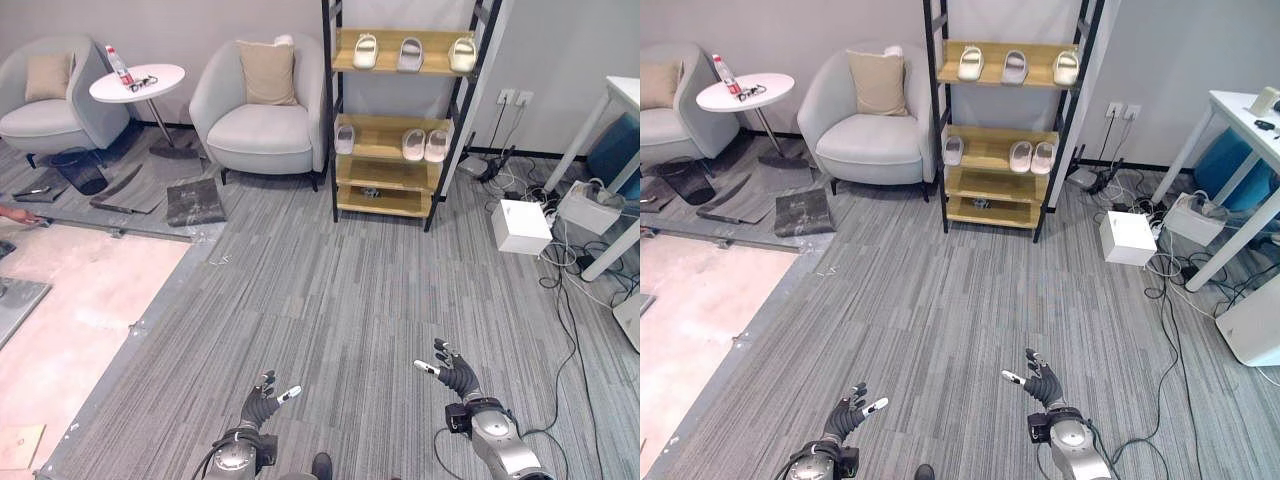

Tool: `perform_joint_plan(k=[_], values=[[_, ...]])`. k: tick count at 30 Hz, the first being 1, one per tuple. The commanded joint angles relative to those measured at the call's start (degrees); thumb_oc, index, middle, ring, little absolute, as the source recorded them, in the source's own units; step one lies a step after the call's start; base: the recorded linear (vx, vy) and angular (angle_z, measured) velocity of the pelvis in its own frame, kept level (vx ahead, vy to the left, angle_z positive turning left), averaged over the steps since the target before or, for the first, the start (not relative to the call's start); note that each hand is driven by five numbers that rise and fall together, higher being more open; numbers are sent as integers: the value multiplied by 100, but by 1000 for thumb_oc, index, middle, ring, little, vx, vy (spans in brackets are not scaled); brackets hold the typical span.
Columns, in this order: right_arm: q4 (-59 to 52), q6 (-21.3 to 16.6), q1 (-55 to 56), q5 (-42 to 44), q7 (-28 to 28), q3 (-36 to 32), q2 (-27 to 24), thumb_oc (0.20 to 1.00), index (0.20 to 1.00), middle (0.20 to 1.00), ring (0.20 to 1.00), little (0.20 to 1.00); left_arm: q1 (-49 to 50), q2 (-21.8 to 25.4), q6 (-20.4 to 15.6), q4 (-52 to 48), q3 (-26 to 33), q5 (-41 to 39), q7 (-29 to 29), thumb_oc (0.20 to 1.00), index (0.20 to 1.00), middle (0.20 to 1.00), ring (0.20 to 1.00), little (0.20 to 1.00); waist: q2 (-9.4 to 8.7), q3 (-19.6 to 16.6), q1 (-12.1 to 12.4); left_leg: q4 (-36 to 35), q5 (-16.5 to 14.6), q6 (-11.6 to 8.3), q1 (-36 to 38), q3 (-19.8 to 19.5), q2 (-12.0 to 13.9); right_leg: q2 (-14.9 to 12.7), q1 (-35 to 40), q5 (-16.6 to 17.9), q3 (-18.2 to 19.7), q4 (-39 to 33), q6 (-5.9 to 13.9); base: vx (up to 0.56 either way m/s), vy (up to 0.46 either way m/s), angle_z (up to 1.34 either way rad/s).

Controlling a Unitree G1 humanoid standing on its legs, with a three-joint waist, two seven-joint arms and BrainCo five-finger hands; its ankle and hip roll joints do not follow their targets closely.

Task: Arrange the slippers neatly on the shoe rack.

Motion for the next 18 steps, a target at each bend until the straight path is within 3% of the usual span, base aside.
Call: perform_joint_plan(k=[1, 18], values=[[-379, -123, -114, -211, -134, -78, -181, 1000, 1000, 1000, 1000, 1000, -470, 38, -149, -175, -113, 149, 95, 1000, 1000, 1000, 1000, 1000, -165, 151, 60, -210, -110, -366, 172, -171, 98, -377, 356, 86, 16, -483, 620, -2, -6, -8], [-194, -68, 53, 3, -137, -168, -59, 1000, 1000, 1000, 1000, 1000, -313, 29, -131, -502, -117, -276, -3, 1000, 1000, 1000, 1000, 1000, -136, 148, -42, -223, -139, -371, 293, -137, 112, -337, 436, 44, 59, -483, 591, 1, -2, -2]])
